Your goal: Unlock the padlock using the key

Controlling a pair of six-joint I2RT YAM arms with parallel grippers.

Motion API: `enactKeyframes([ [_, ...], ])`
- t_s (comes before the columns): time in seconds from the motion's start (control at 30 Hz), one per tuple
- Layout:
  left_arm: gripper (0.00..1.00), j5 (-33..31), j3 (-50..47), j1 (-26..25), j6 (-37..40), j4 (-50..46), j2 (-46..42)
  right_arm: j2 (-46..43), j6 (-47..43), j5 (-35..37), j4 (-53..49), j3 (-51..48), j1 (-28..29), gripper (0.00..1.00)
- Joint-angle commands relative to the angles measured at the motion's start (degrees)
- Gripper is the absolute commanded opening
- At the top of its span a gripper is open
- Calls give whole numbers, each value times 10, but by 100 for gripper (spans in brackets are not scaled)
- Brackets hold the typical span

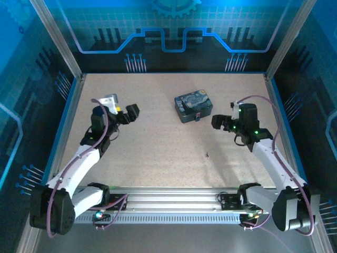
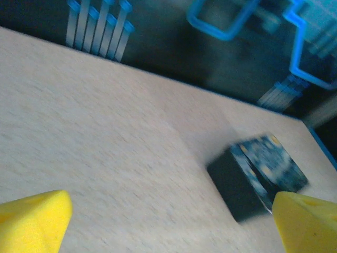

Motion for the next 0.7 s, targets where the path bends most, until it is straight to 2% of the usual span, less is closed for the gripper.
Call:
enactKeyframes([
  [0.0,99,18,-4,-51,-51,-20,-12,-9,58,-27,-159,12,17,98],
  [0.17,99,-5,-18,-127,-83,6,6,-14,105,-62,-201,-17,44,92],
  [0.27,99,-6,-19,-155,-90,27,30,-2,132,-67,-199,-38,73,89],
  [0.5,99,-3,-8,-184,-96,68,83,75,176,-49,-195,-37,141,76],
  [0.67,99,0,-3,-189,-95,77,96,110,207,-19,-175,-29,173,72],
])
